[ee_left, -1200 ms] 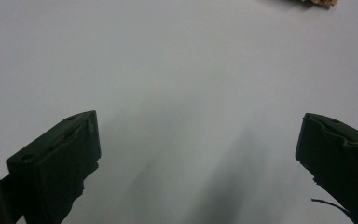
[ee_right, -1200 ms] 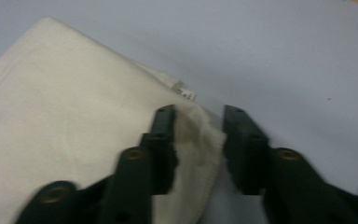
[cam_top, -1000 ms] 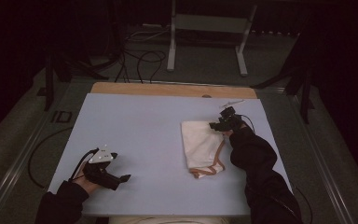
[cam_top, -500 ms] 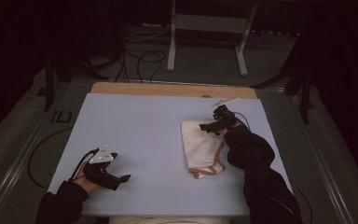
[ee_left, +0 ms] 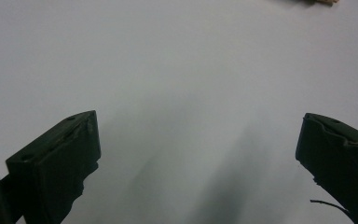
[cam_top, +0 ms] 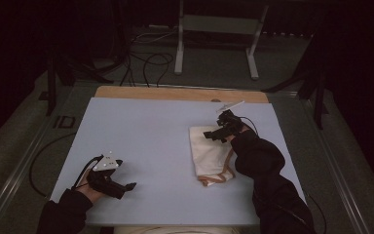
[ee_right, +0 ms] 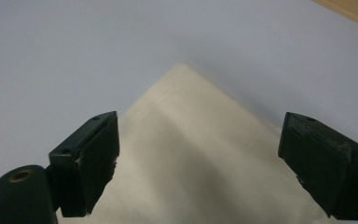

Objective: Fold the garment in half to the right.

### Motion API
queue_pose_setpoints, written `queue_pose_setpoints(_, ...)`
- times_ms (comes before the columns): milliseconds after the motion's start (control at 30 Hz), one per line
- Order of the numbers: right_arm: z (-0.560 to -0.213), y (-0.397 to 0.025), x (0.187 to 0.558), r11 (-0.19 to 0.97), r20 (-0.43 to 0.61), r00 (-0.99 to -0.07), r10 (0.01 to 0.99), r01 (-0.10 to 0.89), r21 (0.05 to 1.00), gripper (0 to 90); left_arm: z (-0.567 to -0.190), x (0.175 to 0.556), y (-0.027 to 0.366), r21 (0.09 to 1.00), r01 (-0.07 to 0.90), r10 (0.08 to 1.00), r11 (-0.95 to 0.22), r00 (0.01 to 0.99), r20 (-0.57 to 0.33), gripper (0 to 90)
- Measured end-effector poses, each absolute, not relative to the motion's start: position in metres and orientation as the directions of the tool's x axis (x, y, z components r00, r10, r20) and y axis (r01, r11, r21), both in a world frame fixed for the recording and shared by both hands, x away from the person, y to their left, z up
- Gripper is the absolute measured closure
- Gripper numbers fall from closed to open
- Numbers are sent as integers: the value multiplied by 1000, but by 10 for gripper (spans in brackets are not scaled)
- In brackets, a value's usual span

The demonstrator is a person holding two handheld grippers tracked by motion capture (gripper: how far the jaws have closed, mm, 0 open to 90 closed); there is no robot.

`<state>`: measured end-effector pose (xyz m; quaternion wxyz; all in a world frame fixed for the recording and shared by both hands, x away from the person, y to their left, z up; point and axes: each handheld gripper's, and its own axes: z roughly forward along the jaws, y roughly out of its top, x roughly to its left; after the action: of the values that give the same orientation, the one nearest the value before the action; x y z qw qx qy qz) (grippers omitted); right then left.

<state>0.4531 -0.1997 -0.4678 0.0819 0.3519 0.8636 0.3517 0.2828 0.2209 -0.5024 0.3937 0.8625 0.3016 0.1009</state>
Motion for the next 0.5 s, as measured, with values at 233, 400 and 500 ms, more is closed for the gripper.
queue_pose_setpoints(233,-462,-202,441,499,121,-750,651,542,676,115,-502,283,221,737,438,597,-515,800,-58,3)
queue_pose_setpoints(400,-461,-207,433,498,108,-756,646,524,691,101,-501,282,221,739,438,598,-512,799,-60,3)
queue_pose_setpoints(500,-460,-210,429,493,109,-756,646,522,696,98,-501,283,222,738,437,597,-515,800,-57,4)
